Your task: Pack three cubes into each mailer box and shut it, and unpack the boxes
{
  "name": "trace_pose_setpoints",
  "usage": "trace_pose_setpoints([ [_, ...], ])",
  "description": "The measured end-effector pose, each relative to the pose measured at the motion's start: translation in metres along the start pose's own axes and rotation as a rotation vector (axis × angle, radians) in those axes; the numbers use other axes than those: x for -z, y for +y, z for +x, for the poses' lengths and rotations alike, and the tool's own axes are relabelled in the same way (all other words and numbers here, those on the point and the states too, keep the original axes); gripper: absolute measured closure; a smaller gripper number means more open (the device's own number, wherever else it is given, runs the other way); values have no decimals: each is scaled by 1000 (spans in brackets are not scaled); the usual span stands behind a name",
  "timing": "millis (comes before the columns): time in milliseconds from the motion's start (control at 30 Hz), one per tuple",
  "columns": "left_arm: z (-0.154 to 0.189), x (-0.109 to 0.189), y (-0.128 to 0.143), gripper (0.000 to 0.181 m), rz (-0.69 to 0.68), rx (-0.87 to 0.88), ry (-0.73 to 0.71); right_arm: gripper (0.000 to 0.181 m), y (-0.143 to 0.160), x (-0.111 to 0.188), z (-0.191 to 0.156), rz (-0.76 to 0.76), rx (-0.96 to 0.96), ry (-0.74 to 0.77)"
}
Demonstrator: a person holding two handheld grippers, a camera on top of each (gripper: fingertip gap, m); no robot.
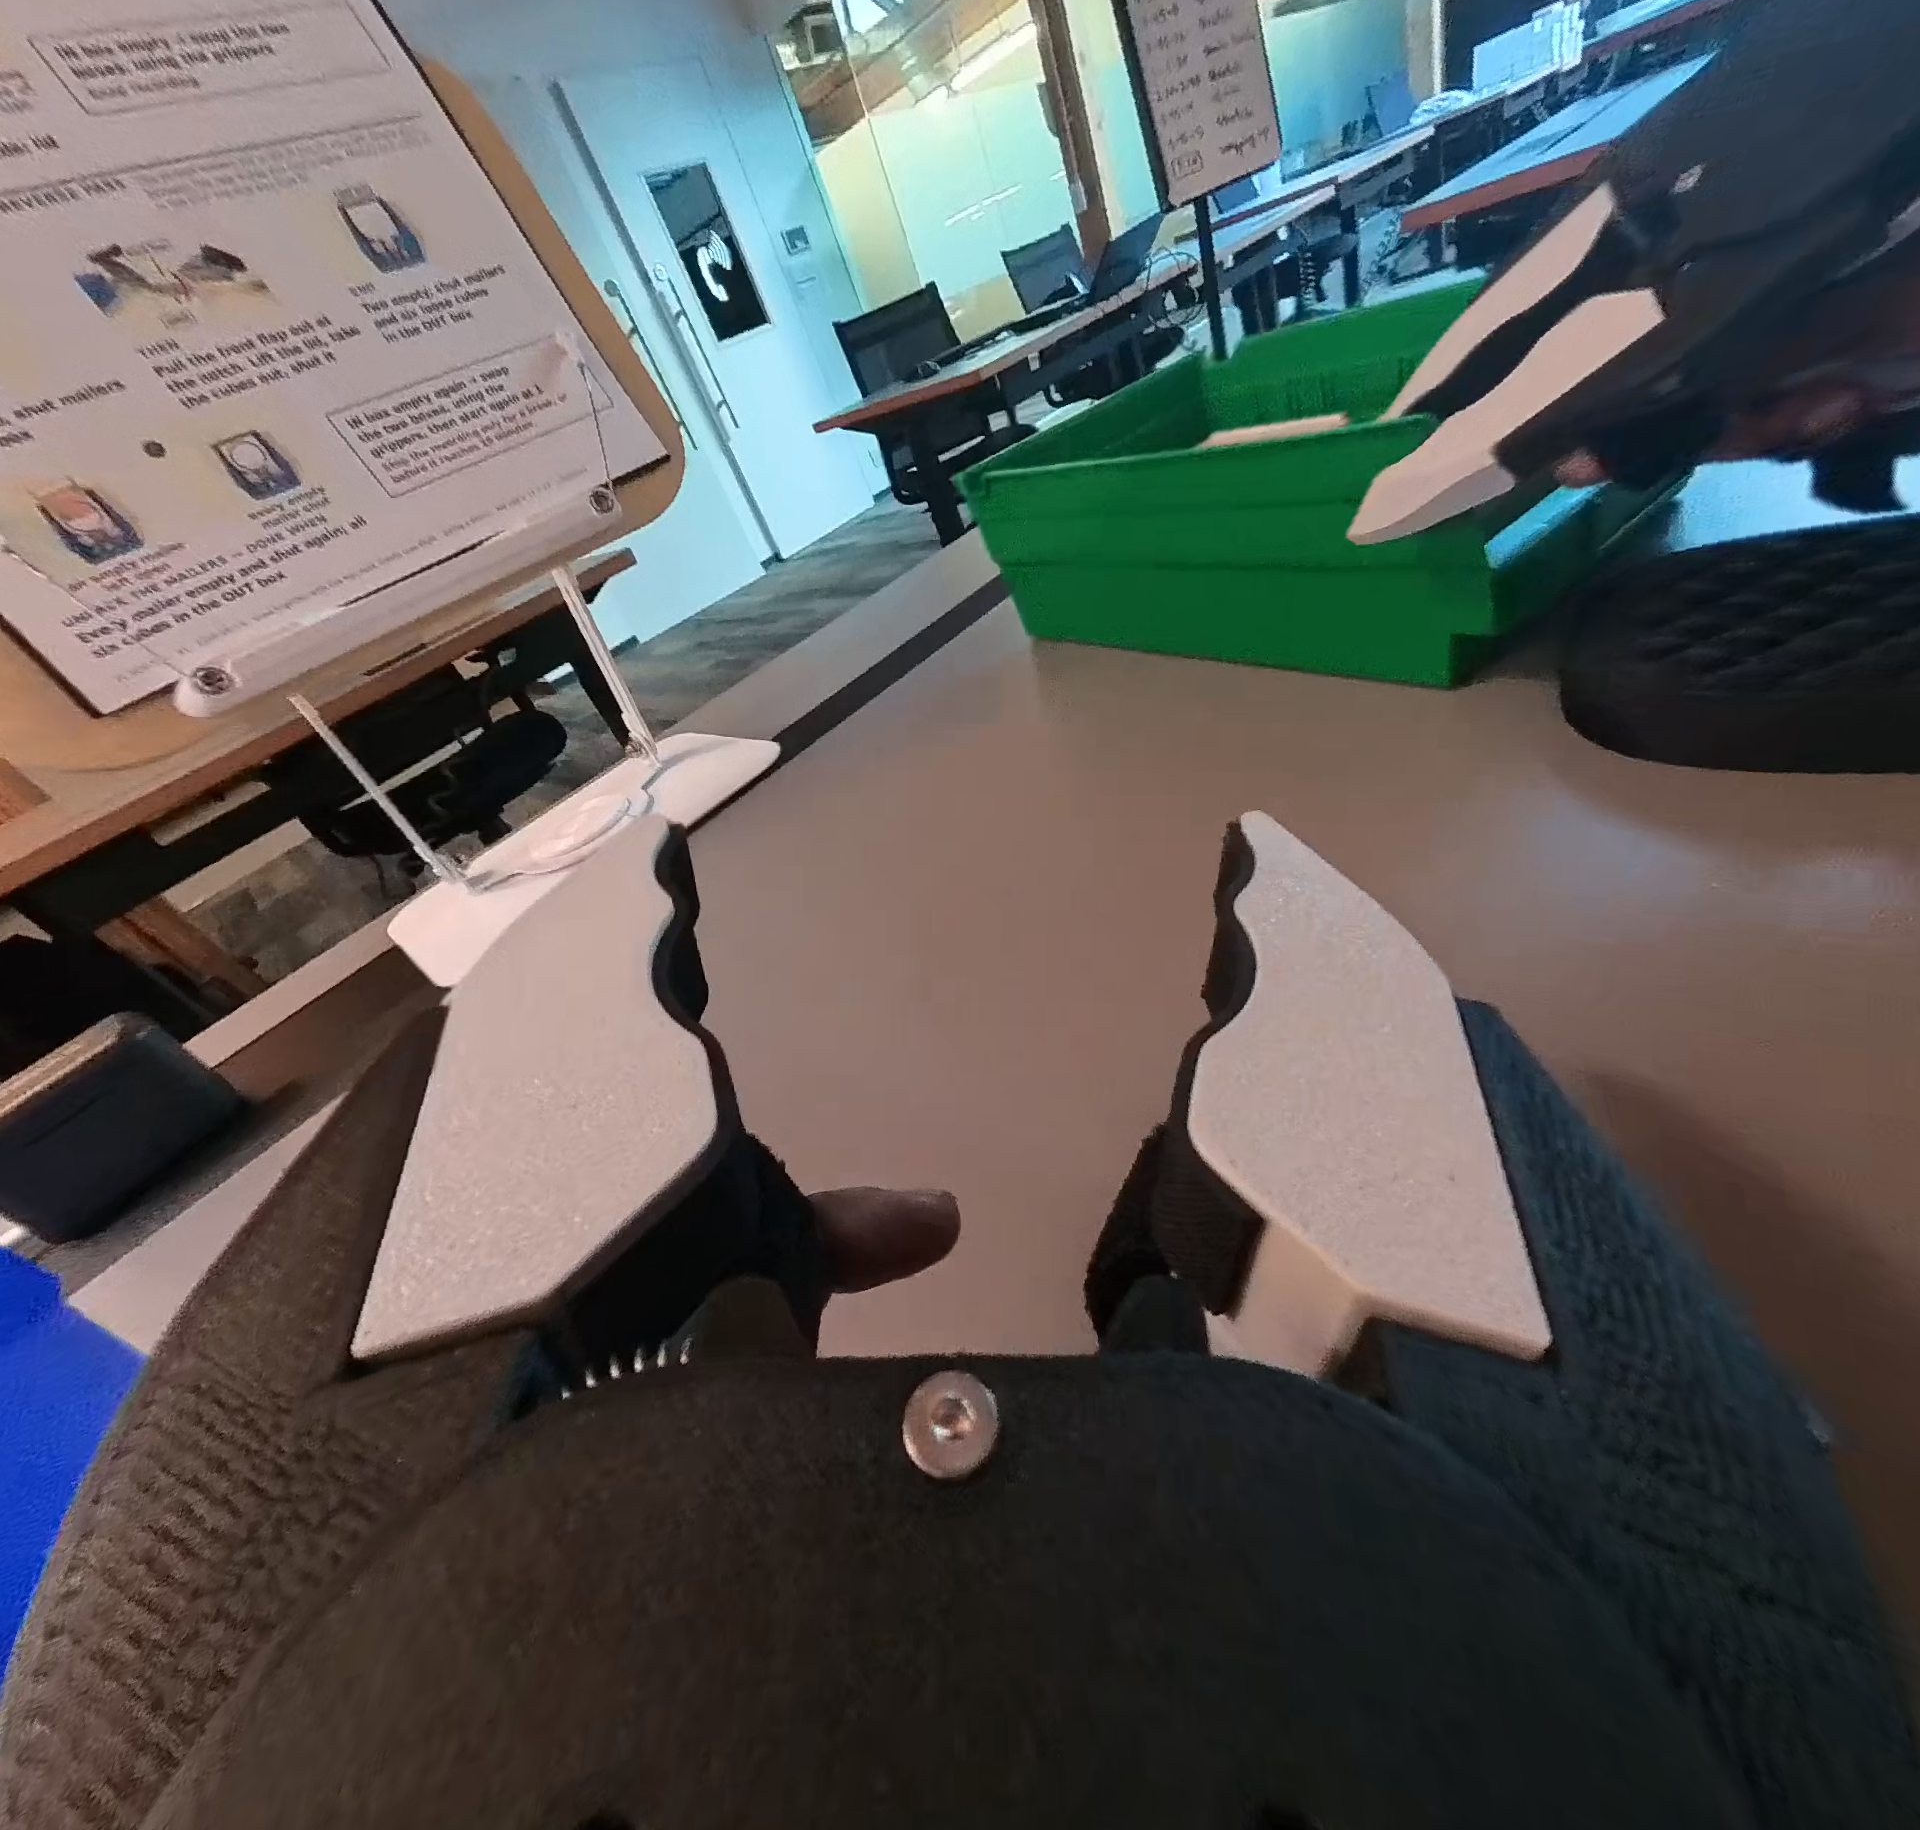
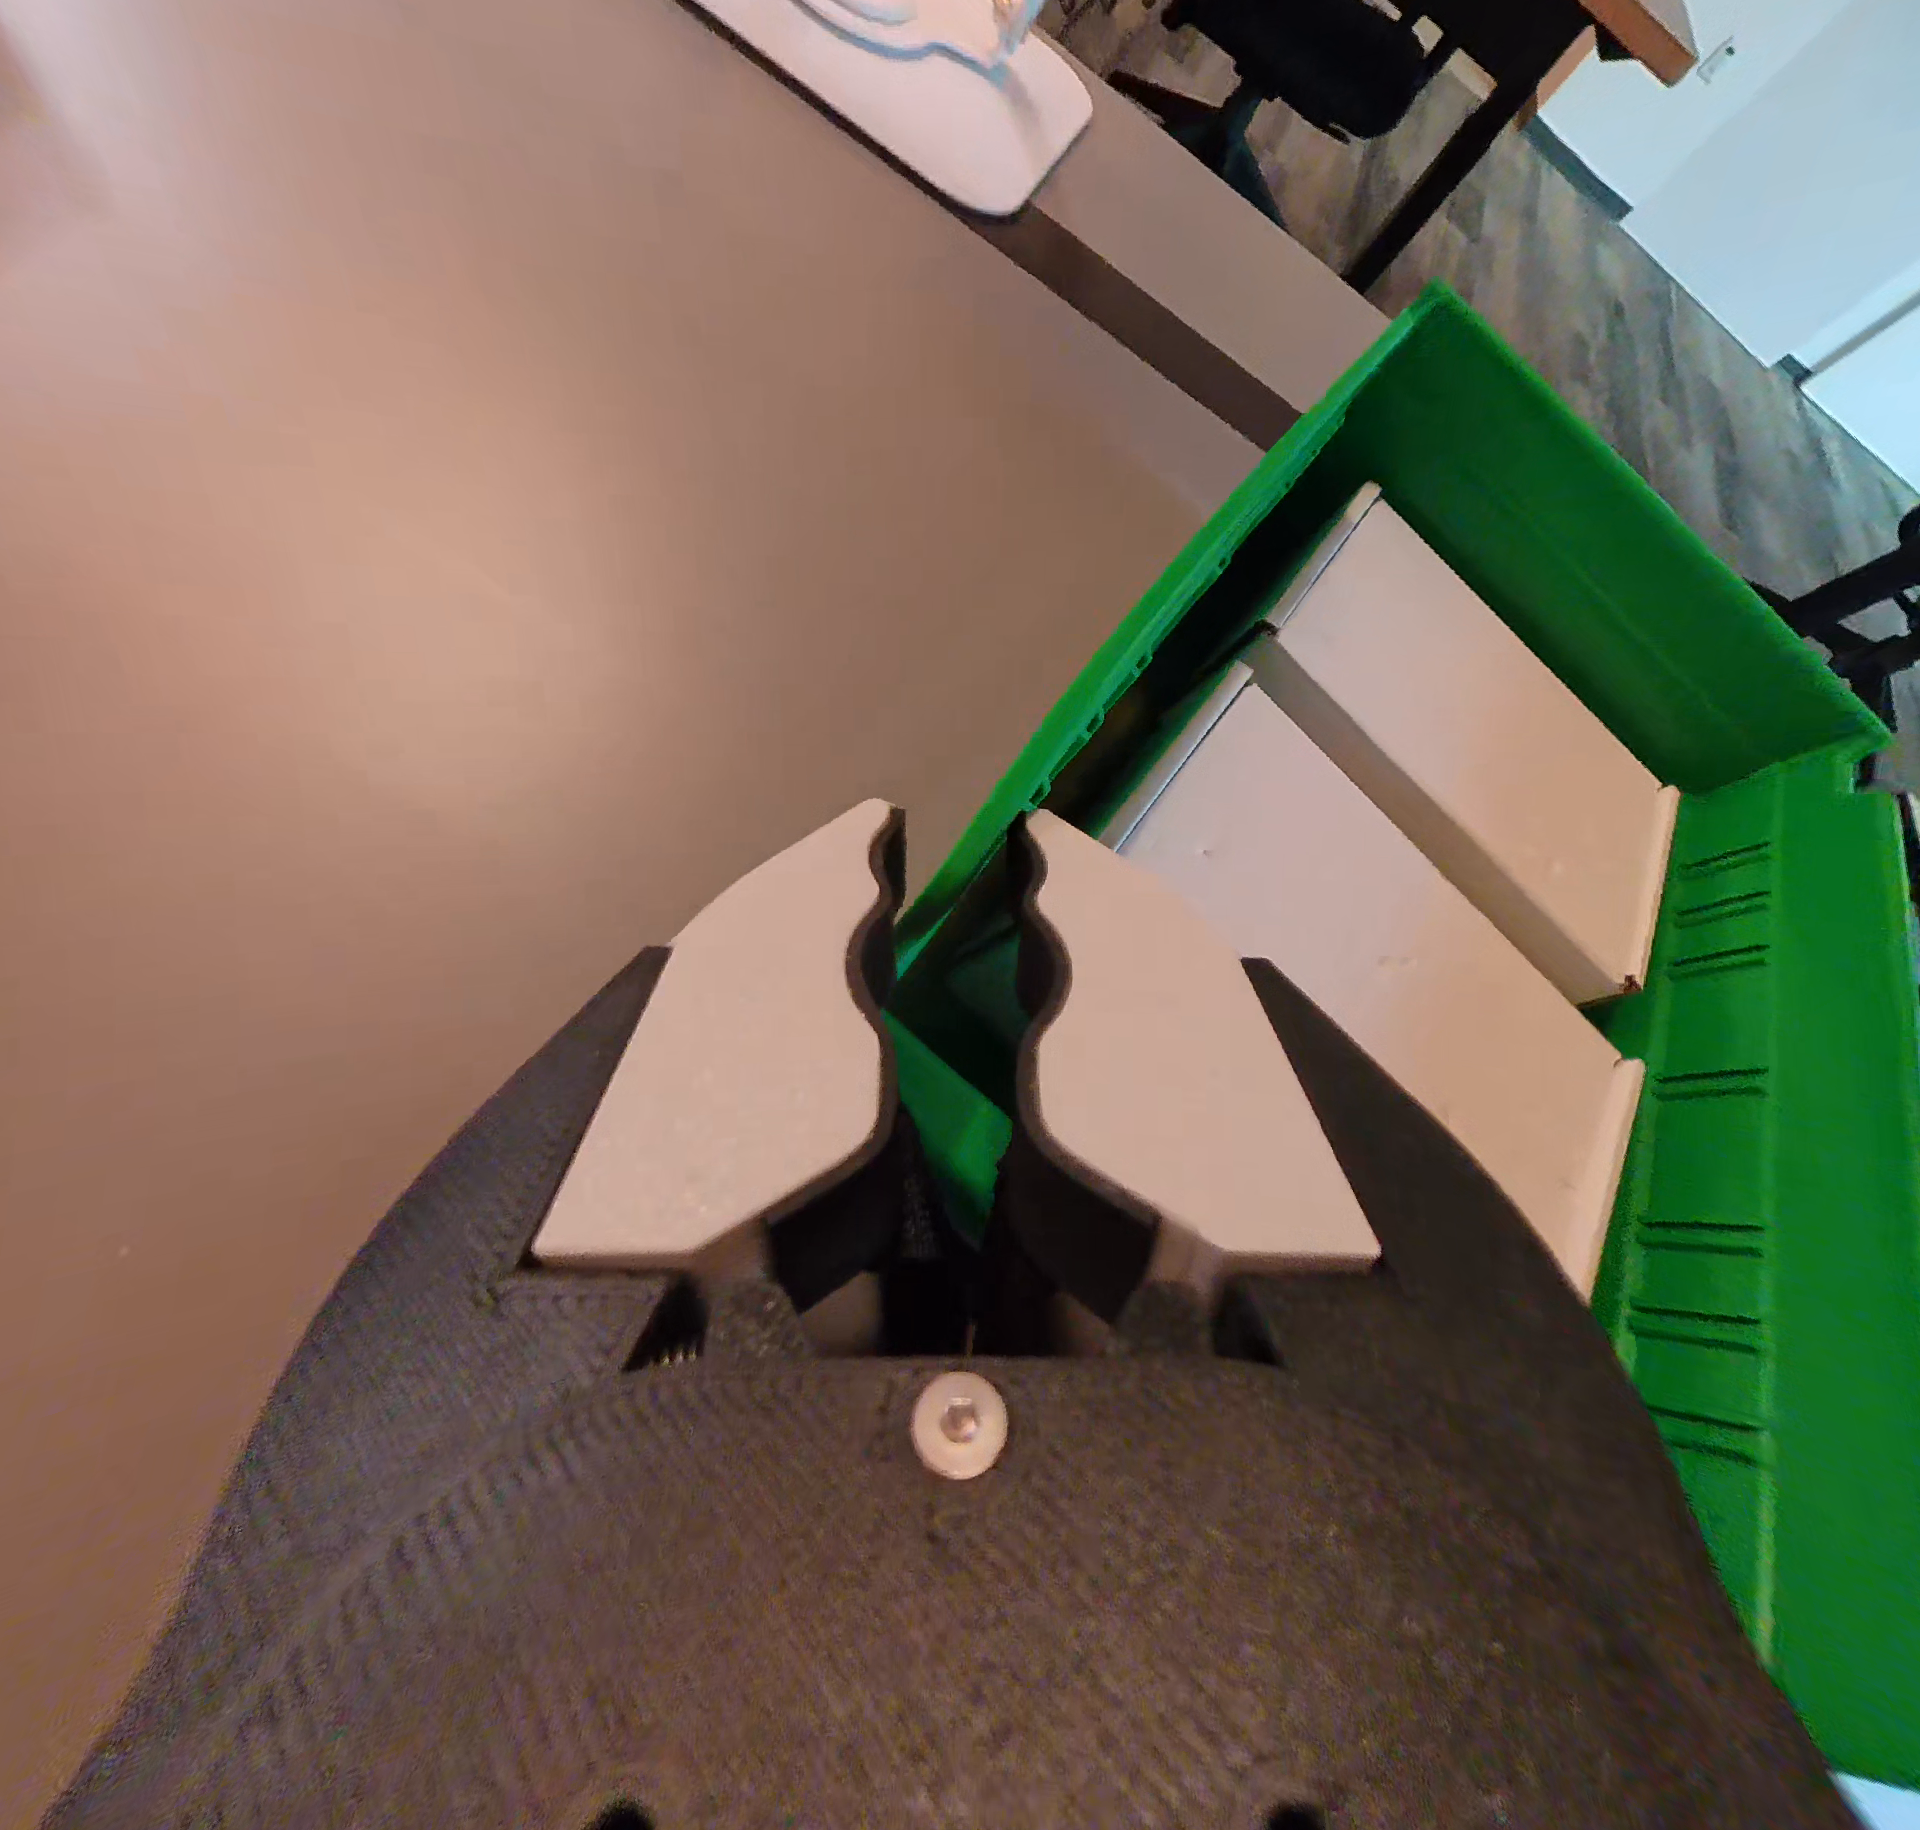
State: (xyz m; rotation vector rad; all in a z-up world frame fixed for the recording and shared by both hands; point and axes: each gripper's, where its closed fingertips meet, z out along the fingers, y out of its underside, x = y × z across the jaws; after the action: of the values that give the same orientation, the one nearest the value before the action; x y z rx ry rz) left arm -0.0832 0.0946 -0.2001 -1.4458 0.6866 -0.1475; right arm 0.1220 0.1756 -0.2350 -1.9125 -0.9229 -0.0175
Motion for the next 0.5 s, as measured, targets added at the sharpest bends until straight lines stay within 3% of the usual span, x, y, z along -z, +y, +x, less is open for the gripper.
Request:
trace_pose_setpoints([
  [33,0,3,-1,86,4,-6,-9,163,-4,-3,-4,10,-1,0],
  [233,1,18,-16,90,86,6,-35,164,-30,-14,-38,57,6,-52],
  [500,-3,19,-17,93,93,16,-70,163,-64,-19,-96,122,61,-161],
])
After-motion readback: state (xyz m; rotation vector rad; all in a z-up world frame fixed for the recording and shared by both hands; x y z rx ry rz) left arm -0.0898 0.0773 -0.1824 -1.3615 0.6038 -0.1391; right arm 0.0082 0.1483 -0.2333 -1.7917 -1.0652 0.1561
